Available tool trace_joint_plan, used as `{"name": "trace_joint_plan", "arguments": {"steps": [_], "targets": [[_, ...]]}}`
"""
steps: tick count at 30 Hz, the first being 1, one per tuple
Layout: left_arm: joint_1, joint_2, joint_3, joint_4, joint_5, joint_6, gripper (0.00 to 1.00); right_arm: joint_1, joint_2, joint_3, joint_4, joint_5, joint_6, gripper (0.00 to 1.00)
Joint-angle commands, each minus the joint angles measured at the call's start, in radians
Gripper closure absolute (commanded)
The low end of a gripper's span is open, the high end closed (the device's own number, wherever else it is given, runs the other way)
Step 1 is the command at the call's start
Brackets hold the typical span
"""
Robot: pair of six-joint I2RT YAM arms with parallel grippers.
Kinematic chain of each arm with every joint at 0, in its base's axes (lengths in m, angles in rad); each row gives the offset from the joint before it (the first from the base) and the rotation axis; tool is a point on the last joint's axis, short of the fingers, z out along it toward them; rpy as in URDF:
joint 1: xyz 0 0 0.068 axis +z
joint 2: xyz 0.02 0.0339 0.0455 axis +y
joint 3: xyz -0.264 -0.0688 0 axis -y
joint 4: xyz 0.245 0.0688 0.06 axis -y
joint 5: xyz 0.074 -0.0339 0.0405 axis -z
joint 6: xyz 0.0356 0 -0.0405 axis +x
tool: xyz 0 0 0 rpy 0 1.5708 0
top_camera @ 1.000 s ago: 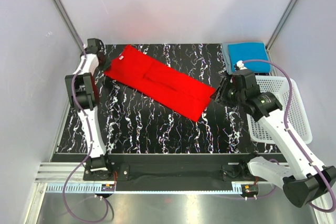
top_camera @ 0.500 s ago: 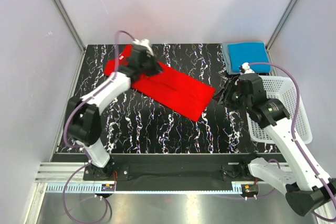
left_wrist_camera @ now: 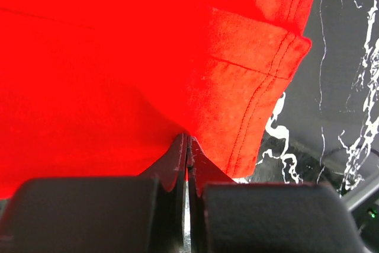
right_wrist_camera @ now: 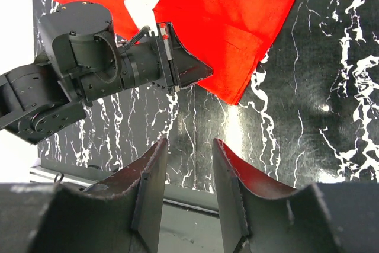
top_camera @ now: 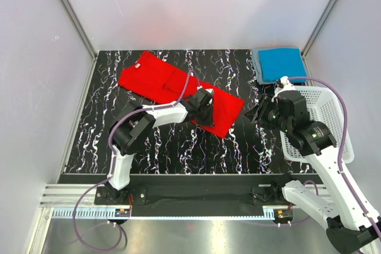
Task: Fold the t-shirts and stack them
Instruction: Fold the tshirt
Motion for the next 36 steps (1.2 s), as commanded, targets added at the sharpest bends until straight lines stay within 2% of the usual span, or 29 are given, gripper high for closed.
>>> {"name": "trace_joint_plan", "arguments": {"steps": [1, 5, 8, 11, 13, 15, 18, 20, 22, 24, 26, 29, 31, 33, 36], "targets": [[-0.008, -0.012, -0.008, -0.001, -0.061, -0.017, 1.00, -0.003, -0.017, 0.005, -0.006, -0.003, -0.008, 0.56], [-0.031, -0.107, -0.128, -0.012, -0.110, -0.028, 1.00, -0.003, 0.000, 0.005, -0.003, 0.008, -0.010, 0.54], [-0.056, -0.225, -0.281, -0.011, -0.133, -0.049, 1.00, -0.003, 0.050, 0.001, 0.021, 0.001, -0.010, 0.51], [-0.066, -0.392, -0.514, 0.012, -0.134, -0.121, 1.00, -0.003, 0.150, 0.009, 0.049, -0.048, -0.015, 0.51], [-0.068, -0.466, -0.600, 0.006, -0.150, -0.149, 1.00, -0.003, 0.189, 0.013, 0.079, -0.073, -0.022, 0.51], [-0.069, -0.544, -0.701, -0.032, -0.189, -0.172, 1.00, -0.003, 0.234, 0.007, 0.102, -0.081, -0.031, 0.51], [-0.068, -0.710, -0.754, -0.139, -0.240, -0.198, 0.99, -0.003, 0.334, -0.024, 0.161, -0.137, -0.077, 0.50], [-0.068, -0.820, -0.732, -0.225, -0.286, -0.180, 0.86, -0.003, 0.401, -0.073, 0.233, -0.219, -0.108, 0.50], [-0.044, -0.883, -0.656, -0.274, -0.312, -0.139, 0.78, -0.003, 0.459, -0.128, 0.298, -0.275, -0.122, 0.48], [0.004, -0.887, -0.563, -0.317, -0.331, -0.080, 0.75, -0.003, 0.530, -0.155, 0.323, -0.289, -0.131, 0.48], [0.119, -0.862, -0.509, -0.308, -0.291, -0.033, 0.72, -0.002, 0.579, -0.175, 0.337, -0.323, -0.140, 0.48], [0.304, -0.766, -0.413, -0.278, -0.218, 0.049, 0.72, 0.001, 0.639, -0.209, 0.377, -0.371, -0.153, 0.48], [0.404, -0.675, -0.326, -0.268, -0.240, 0.104, 0.70, 0.003, 0.655, -0.223, 0.382, -0.354, -0.171, 0.47], [0.462, -0.570, -0.239, -0.254, -0.283, 0.138, 0.69, 0.003, 0.674, -0.229, 0.377, -0.346, -0.191, 0.46], [0.585, -0.418, -0.115, -0.242, -0.234, 0.155, 0.70, 0.006, 0.701, -0.231, 0.377, -0.365, -0.212, 0.46]]}}
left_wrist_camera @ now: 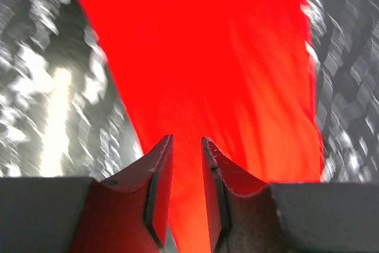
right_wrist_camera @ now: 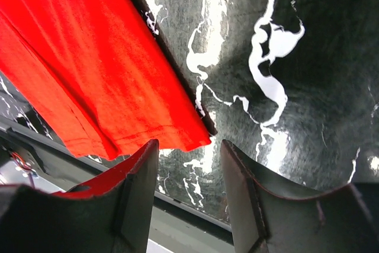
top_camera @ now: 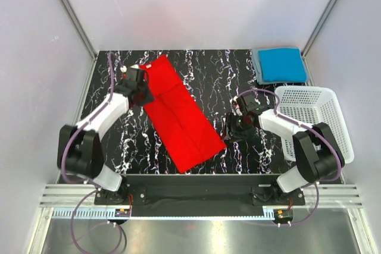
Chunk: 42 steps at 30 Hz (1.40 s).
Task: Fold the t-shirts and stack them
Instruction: Fold the tshirt
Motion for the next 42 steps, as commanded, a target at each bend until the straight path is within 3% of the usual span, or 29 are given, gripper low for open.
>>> {"name": "trace_joint_plan", "arguments": {"steps": [1, 7, 18, 23, 27, 30, 34, 38, 42], "targets": [[0.119, 0.142, 0.134, 0.018, 0.013, 0.073, 0.70, 0.005, 0.030, -0.002, 0.042, -0.035, -0.055, 0.46], [0.231, 0.395, 0.346, -0.029, 0.015, 0.090, 0.70, 0.034, 0.053, -0.008, 0.045, -0.029, -0.070, 0.46], [0.289, 0.794, 0.720, -0.093, 0.068, 0.134, 0.71, 0.081, 0.080, 0.041, -0.022, 0.100, -0.058, 0.46], [0.332, 0.951, 0.971, -0.163, 0.188, 0.116, 0.72, 0.081, 0.037, 0.072, -0.076, 0.137, -0.021, 0.47], [0.362, 0.996, 1.055, -0.115, 0.269, 0.090, 0.72, 0.082, 0.017, 0.098, -0.052, 0.148, -0.003, 0.44], [0.368, 0.947, 1.017, -0.068, 0.355, 0.091, 0.69, 0.085, 0.057, 0.139, -0.042, 0.131, 0.003, 0.44], [0.369, 0.752, 0.778, 0.072, 0.415, 0.071, 0.63, 0.114, 0.108, 0.197, -0.033, 0.125, 0.011, 0.45], [0.365, 0.522, 0.595, 0.035, 0.296, 0.091, 0.58, 0.183, 0.163, 0.248, -0.018, 0.128, -0.001, 0.44], [0.360, 0.352, 0.425, 0.023, 0.289, 0.117, 0.54, 0.220, 0.208, 0.251, 0.022, 0.142, -0.027, 0.43]]}}
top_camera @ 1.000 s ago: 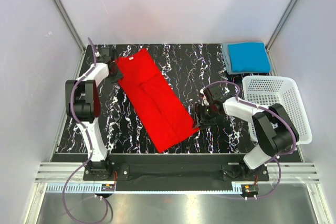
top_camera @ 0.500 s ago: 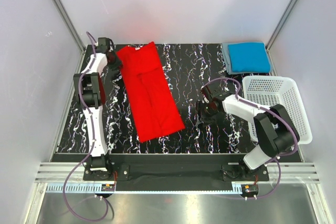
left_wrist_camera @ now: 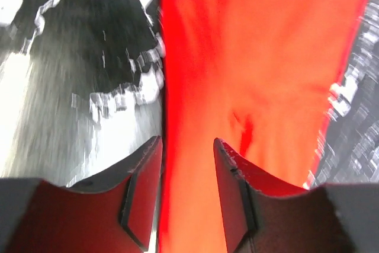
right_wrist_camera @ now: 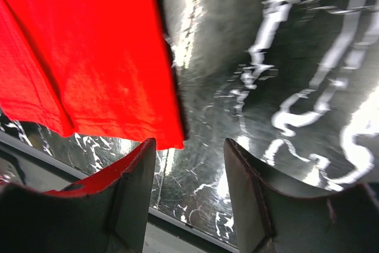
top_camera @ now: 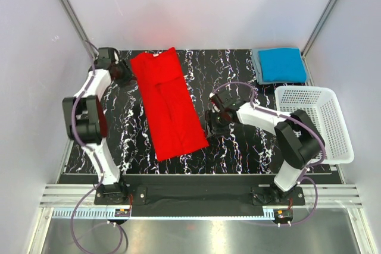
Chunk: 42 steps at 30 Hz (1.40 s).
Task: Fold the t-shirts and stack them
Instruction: Fold the tshirt
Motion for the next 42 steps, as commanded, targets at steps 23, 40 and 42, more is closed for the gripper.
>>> {"name": "trace_joint_plan", "arguments": {"steps": [23, 40, 42], "targets": [[-0.235, -0.889, -0.925, 0.071, -0.057, -0.100, 0.39, 0.061, 0.048, -0.078, 0.132, -0.086, -0.052, 0.55], [-0.430, -1.071, -1.248, 0.067, -0.100, -0.320, 0.39, 0.061, -0.015, -0.169, 0.133, -0.073, 0.025, 1.00], [-0.465, -1.092, -1.258, 0.033, -0.124, -0.350, 0.39, 0.061, -0.044, -0.192, 0.141, -0.068, 0.042, 1.00]]}}
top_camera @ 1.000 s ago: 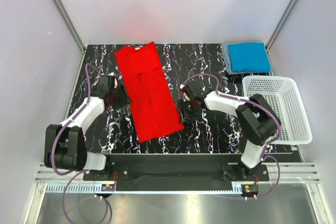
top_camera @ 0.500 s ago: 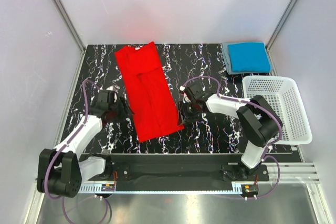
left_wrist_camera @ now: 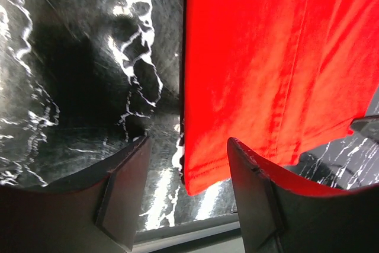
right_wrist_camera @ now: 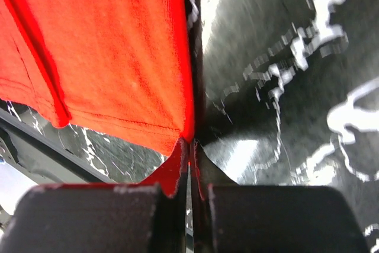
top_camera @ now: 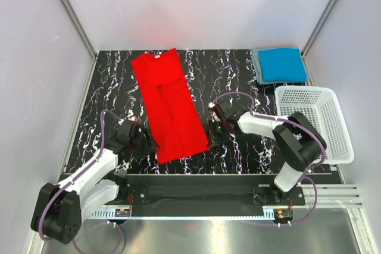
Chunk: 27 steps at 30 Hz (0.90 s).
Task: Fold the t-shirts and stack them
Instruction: Fold the tshirt
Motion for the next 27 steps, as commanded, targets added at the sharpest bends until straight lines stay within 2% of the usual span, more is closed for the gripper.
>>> {"name": "trace_joint_plan", "arguments": {"steps": [1, 8, 16, 19, 27], "targets": [[-0.048, -0.050, -0.040, -0.036, -0.060, -0.086, 0.39, 0.011, -0.070, -0.049, -0.020, 0.023, 0.043, 1.00], [-0.142, -0.116, -0.084, -0.053, -0.054, -0.175, 0.48, 0.017, -0.154, -0.109, -0.006, 0.011, 0.083, 1.00], [-0.336, -0.075, -0.070, -0.088, -0.158, -0.322, 0.49, 0.018, -0.199, -0.121, -0.011, 0.007, 0.089, 1.00], [-0.401, -0.072, -0.047, -0.155, -0.223, -0.368, 0.50, 0.018, -0.211, -0.124, -0.008, 0.002, 0.092, 1.00], [-0.459, -0.032, 0.000, -0.228, -0.276, -0.408, 0.54, 0.018, -0.245, -0.161, 0.009, -0.003, 0.098, 1.00]]}}
